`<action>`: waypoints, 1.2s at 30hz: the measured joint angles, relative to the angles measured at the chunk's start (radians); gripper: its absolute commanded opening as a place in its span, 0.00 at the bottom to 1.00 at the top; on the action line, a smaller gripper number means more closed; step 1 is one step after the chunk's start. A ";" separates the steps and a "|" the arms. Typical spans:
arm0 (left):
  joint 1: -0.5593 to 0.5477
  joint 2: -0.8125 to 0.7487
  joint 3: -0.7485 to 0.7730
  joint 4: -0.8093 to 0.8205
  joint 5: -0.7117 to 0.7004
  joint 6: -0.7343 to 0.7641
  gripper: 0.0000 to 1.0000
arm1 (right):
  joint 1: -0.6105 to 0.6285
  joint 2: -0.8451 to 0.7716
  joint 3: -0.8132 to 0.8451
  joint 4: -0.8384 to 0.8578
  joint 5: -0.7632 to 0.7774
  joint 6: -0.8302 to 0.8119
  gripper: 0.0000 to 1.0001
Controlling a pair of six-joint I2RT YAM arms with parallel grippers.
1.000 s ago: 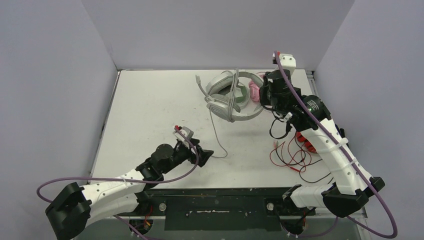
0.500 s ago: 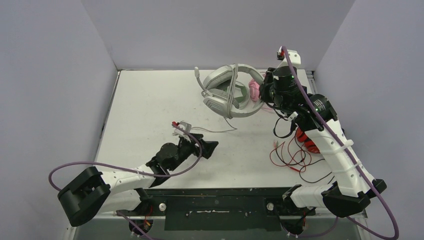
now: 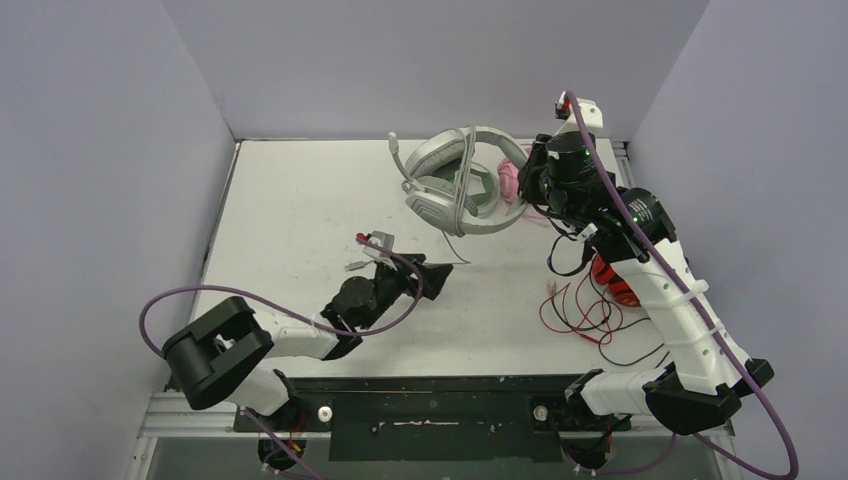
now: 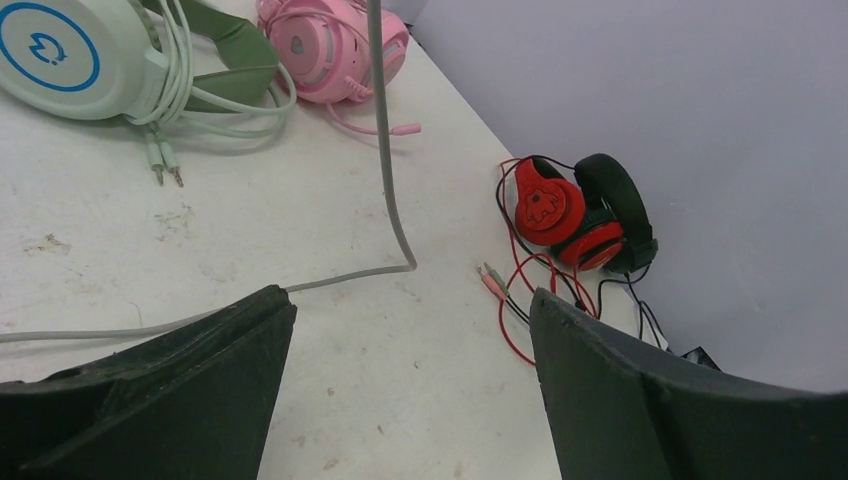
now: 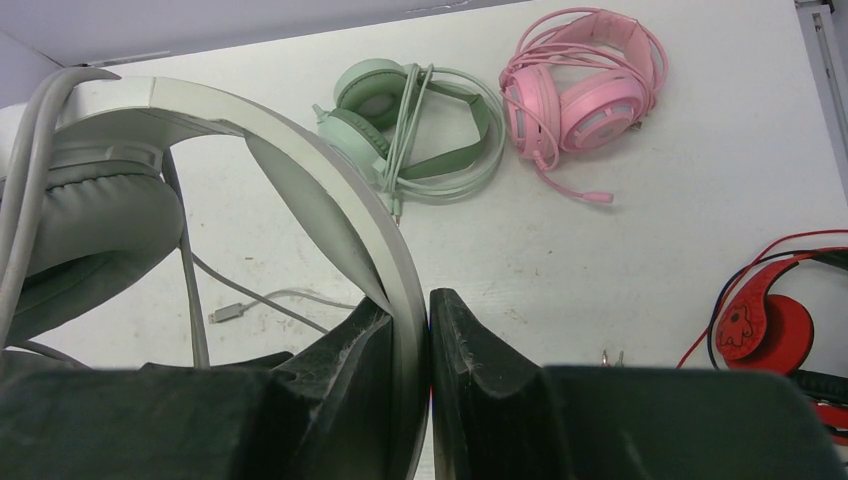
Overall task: Wrap the headphones
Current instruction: Wrap the headphones cable around the headphones.
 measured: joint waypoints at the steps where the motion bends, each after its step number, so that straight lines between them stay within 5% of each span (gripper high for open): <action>1: -0.002 0.029 0.007 0.026 0.003 -0.002 0.80 | 0.000 0.000 0.000 0.000 0.000 0.000 0.00; 10: -0.002 0.339 0.115 0.253 0.016 -0.002 0.74 | -0.001 -0.001 0.000 0.000 0.000 0.004 0.00; 13: -0.002 0.424 0.169 0.315 0.026 -0.005 0.56 | -0.002 -0.001 0.000 -0.001 0.003 0.004 0.00; 19: 0.009 0.520 0.267 0.345 0.045 -0.030 0.00 | -0.008 -0.001 0.000 -0.002 0.007 0.005 0.00; 36: 0.053 0.558 0.290 0.348 0.205 -0.056 0.00 | -0.008 -0.077 -0.048 0.076 0.225 0.093 0.00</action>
